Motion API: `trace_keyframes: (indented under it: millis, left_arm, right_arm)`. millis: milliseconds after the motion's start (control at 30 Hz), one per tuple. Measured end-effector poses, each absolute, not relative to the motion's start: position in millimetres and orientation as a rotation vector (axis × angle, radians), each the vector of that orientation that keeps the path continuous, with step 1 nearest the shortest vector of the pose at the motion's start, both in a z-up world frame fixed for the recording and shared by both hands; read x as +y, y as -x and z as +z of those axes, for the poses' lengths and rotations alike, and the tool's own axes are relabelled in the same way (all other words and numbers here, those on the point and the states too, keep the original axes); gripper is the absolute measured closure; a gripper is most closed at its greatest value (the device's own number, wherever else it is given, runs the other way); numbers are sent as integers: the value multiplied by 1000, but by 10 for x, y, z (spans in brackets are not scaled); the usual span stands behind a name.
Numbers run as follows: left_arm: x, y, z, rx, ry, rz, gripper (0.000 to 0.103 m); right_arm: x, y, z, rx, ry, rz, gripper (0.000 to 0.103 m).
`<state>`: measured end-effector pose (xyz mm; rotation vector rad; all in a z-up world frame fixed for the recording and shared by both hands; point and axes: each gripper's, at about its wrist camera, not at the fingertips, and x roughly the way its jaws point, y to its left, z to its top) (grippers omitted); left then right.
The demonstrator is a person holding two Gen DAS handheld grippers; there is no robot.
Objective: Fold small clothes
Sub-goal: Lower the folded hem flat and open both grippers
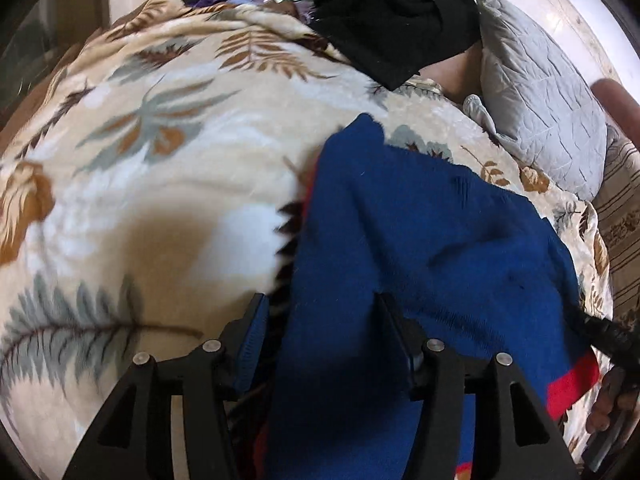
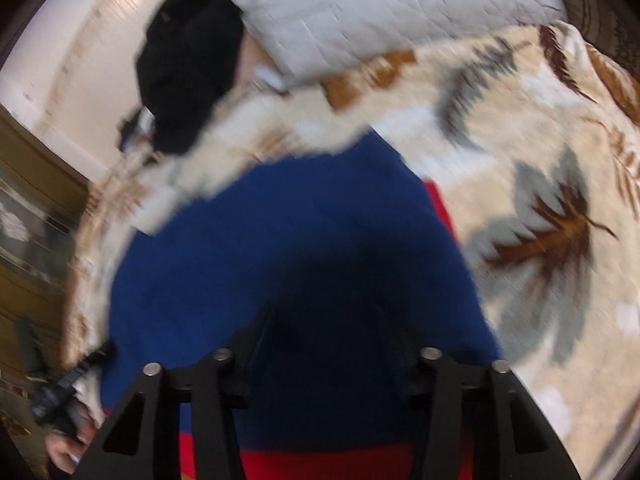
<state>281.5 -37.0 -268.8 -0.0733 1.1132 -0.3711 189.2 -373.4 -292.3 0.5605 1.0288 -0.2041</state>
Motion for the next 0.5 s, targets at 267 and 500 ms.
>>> trace_keyframes:
  millis: [267,500]
  left_arm:
    - [-286,-2472,-2726,1088,-26,-368,40]
    - [-99,-2277,-2665,1061,53,-355,40]
  right_arm:
    - [-3424,-1348,-2926,1059,-441,-187,68]
    - [-3336,-1094,-2857,1029,-419,-179,68]
